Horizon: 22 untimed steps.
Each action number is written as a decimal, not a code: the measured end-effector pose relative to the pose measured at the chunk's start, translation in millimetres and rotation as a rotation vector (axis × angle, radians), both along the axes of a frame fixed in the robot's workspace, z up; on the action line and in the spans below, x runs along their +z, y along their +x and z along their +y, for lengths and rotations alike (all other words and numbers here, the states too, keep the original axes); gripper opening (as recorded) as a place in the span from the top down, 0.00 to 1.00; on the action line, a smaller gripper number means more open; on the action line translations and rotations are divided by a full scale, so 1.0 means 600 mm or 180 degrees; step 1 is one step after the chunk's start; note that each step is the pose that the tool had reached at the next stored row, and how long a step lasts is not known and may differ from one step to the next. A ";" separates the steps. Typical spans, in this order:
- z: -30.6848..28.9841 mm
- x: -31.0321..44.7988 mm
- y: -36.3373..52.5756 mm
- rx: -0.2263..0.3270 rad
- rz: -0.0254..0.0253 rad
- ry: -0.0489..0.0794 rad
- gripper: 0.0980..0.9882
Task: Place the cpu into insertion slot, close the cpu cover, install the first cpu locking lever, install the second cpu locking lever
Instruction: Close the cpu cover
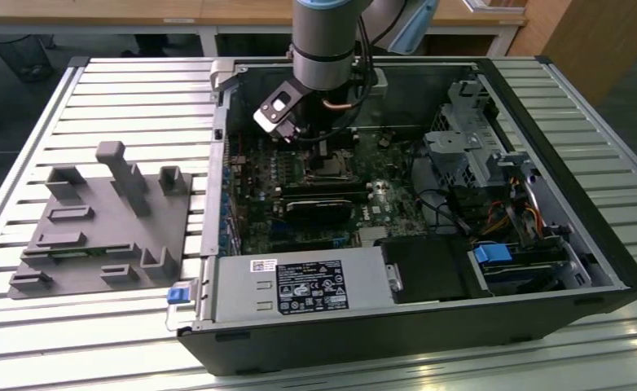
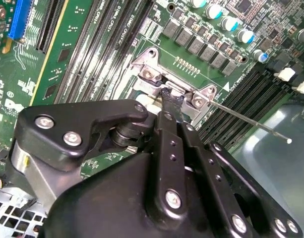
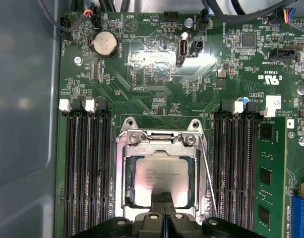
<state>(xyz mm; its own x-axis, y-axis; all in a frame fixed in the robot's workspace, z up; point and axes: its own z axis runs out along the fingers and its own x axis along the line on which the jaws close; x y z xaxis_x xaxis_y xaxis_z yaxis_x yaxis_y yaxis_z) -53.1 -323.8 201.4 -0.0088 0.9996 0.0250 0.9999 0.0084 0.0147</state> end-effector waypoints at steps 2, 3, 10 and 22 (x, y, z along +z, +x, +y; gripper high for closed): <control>0.0000 0.004 0.001 0.0000 0.0000 0.0000 0.99; 0.0000 0.007 0.001 0.0000 0.0000 0.0000 0.99; -0.0001 0.009 0.012 0.0000 0.0001 0.0000 0.99; 0.0000 0.008 0.024 0.0000 0.0007 0.0004 0.99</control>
